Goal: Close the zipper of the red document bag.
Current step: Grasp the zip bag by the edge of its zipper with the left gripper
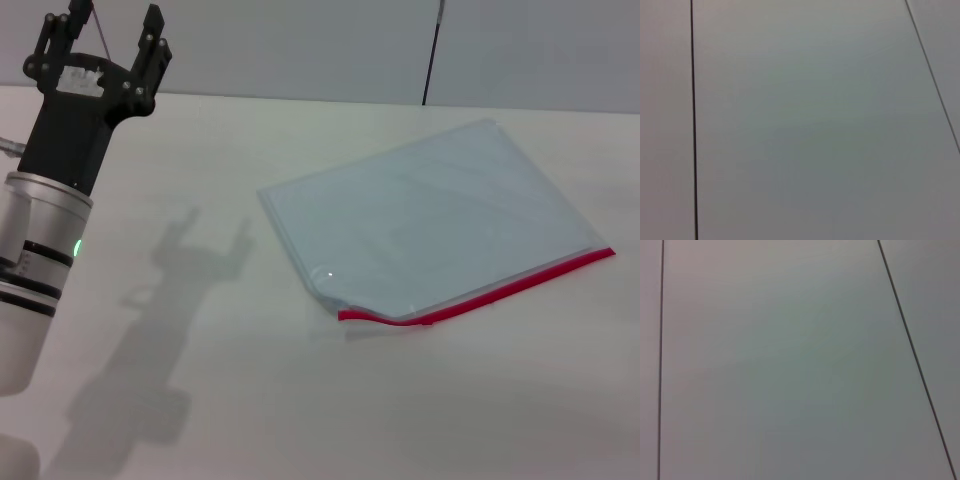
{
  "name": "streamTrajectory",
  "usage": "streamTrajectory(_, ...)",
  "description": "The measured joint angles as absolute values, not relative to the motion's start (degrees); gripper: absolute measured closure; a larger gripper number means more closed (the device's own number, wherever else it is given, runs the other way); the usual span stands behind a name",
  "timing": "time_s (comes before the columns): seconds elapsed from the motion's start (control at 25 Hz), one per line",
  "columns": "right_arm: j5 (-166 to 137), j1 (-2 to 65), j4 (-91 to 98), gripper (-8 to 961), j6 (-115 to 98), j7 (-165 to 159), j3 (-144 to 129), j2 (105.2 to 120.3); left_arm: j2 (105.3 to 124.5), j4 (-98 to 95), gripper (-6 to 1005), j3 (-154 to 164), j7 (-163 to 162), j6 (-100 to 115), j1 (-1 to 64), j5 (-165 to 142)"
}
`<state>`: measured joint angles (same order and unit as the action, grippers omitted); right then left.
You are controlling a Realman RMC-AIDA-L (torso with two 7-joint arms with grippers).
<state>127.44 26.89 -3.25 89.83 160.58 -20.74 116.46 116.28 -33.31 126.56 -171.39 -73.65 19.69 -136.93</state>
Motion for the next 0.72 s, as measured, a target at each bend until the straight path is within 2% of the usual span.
streamTrajectory(0.56,127.4,26.9,-3.3,82,89.7,160.6,-20.7,116.45,116.26,-34.1,290,126.7,-171.4,-71.5,19.7,-135.5)
streamTrajectory(0.72,127.5,26.9,-3.3,82,89.6,160.6,-20.7,116.45,115.45,-36.7,291,128.6,-171.5,-66.7,19.9,-131.8)
